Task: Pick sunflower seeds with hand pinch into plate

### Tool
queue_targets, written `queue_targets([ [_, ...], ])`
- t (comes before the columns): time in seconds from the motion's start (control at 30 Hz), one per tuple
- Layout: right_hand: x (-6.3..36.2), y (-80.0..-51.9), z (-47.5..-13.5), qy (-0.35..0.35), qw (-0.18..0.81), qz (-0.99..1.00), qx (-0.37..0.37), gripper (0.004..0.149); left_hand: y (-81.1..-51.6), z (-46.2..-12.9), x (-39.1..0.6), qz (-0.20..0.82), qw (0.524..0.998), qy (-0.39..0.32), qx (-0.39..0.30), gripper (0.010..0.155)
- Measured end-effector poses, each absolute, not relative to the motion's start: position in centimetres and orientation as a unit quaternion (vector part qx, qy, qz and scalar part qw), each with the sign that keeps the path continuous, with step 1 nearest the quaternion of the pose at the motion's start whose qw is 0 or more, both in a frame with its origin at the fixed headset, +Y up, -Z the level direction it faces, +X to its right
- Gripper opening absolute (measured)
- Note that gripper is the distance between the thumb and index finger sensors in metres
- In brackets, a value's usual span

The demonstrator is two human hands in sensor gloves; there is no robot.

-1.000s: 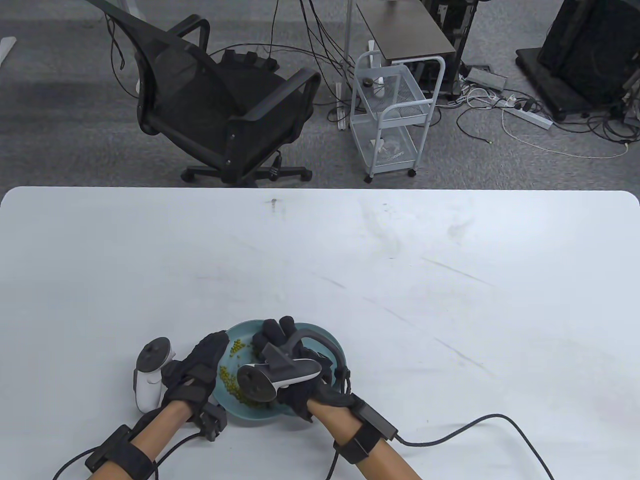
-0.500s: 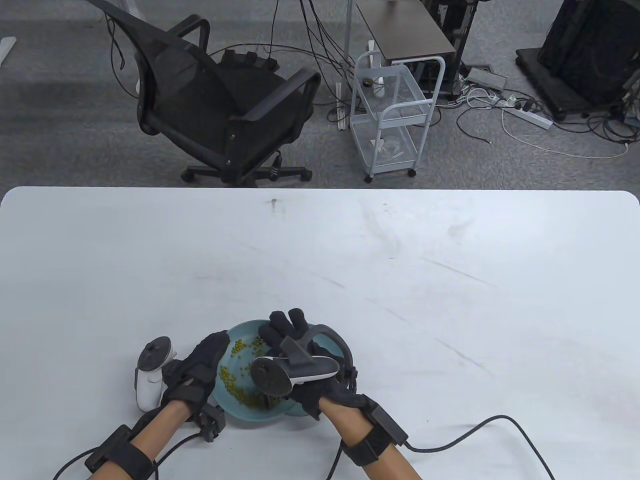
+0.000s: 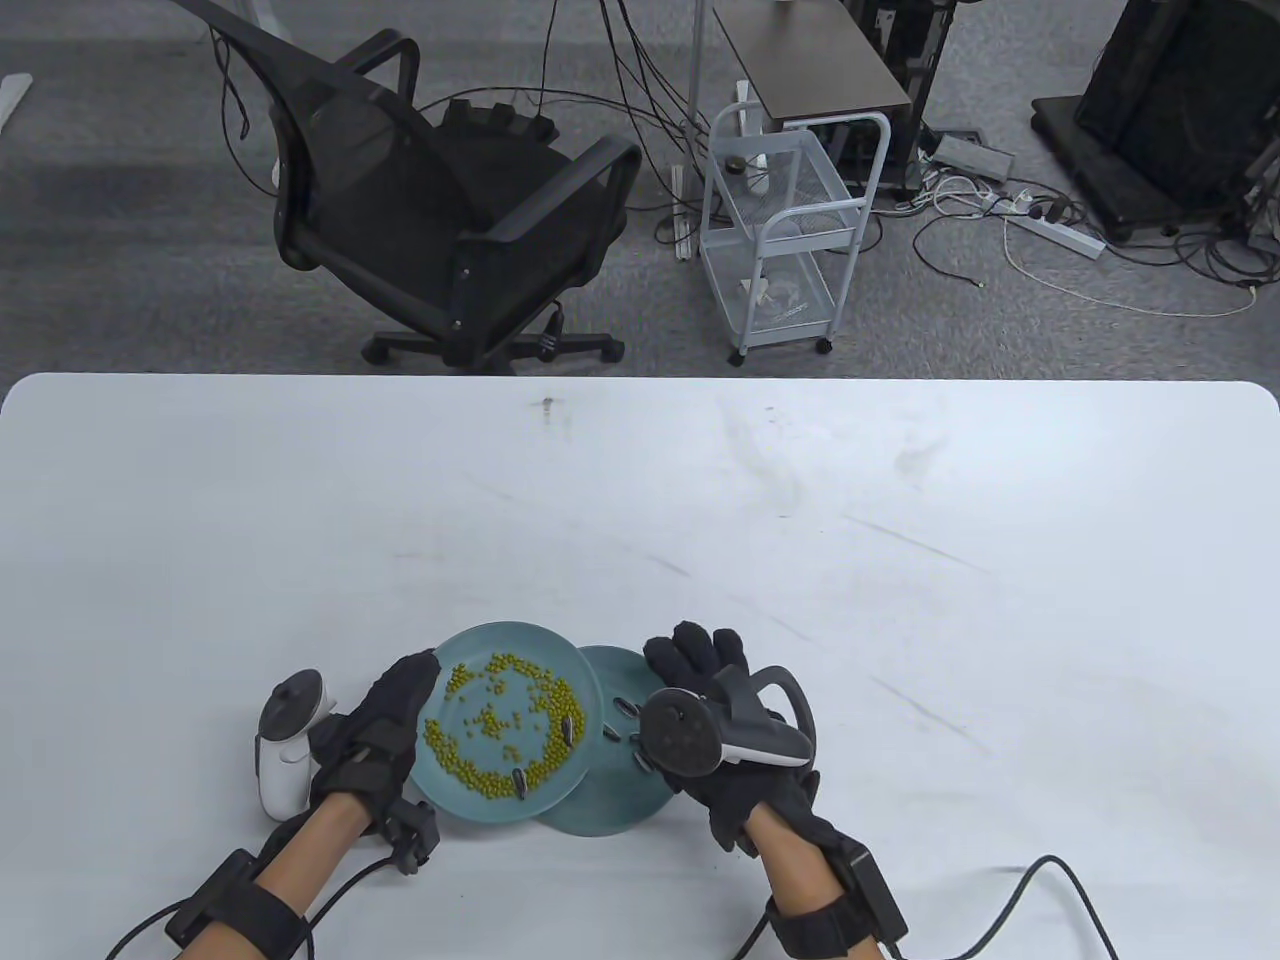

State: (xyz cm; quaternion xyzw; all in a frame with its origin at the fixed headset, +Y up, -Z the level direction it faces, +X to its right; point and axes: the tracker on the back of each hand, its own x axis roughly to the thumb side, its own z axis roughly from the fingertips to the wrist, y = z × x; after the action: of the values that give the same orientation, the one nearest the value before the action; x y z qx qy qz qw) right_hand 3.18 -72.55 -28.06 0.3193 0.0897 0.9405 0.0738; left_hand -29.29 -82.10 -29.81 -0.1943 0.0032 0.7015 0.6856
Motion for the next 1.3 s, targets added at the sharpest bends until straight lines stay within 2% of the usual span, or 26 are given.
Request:
queue_targets([
  [0.23, 1.0, -74.6, -27.2, 0.142, 0.028, 0.928, 0.343, 0.038, -82.0, -29.8, -29.5, 0.708, 0.68, 0.005, -0.189, 0.05],
  [1.1, 1.6, -74.2, -27.3, 0.144, 0.072, 0.932, 0.325, 0.041, -82.1, -29.7, -29.7, 0.704, 0.685, 0.019, -0.185, 0.05],
  [1.3, 2.3, -73.4, -27.6, 0.133, 0.081, 0.937, 0.312, 0.041, -82.1, -29.6, -29.6, 0.702, 0.688, 0.02, -0.185, 0.05],
])
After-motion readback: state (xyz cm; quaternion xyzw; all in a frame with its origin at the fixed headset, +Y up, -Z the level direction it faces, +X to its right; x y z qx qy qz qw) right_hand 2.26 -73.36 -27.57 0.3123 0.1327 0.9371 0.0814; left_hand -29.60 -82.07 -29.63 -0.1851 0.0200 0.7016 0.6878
